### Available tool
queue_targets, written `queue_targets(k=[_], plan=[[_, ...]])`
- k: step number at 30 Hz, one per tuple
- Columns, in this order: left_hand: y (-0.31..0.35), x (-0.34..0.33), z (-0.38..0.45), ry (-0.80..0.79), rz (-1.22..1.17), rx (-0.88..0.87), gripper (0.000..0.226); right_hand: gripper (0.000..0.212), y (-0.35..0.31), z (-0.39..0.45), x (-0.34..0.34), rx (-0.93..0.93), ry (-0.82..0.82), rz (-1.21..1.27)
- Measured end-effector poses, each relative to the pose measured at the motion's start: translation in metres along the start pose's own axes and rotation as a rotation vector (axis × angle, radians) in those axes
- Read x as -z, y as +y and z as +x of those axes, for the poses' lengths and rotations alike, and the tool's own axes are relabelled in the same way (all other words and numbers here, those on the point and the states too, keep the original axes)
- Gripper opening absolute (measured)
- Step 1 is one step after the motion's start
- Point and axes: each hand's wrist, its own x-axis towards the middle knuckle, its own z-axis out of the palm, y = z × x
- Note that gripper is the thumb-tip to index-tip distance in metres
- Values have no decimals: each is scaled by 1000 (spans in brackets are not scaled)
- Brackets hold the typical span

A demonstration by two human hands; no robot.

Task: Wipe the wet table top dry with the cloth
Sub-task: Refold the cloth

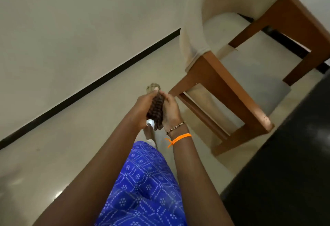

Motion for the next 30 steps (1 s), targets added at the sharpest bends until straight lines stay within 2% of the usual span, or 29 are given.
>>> queue_targets(k=[4, 6, 7, 8, 10, 13, 16, 18, 21, 23, 27, 30], plan=[[53, 25, 89, 92, 12, 90, 27, 38, -16, 87, -30, -20, 34, -99], [88, 39, 129, 97, 17, 107, 24, 29, -34, 133, -50, 28, 123, -189], [104, 46, 143, 93, 8, 100, 24, 31, -44, 151, -57, 43, 203, -264], [127, 54, 159, 80, 0, 102, 23, 42, -55, 173, -67, 49, 296, -305], [175, 70, 188, 23, -51, 109, 23, 53, -79, 211, -89, 14, 381, -242], [242, 81, 226, -70, -128, 74, 23, 42, -123, 252, -122, -98, 227, -50], [295, 76, 259, -176, -167, 33, 21, 39, -168, 286, -149, -31, 59, 115], [323, 65, 285, -246, -184, 32, 22, 39, -200, 310, -162, 25, 30, 124], [358, 47, 329, -288, -159, 31, 24, 41, -242, 349, -162, 82, 88, 115], [387, 30, 368, -306, -87, 47, 25, 41, -278, 377, -159, 100, 142, 121], [453, -17, 439, -313, 160, 147, 26, 22, -360, 430, -164, 150, 260, 66], [502, -63, 490, -380, 334, 190, 28, 13, -426, 464, -163, 232, 351, 77]])
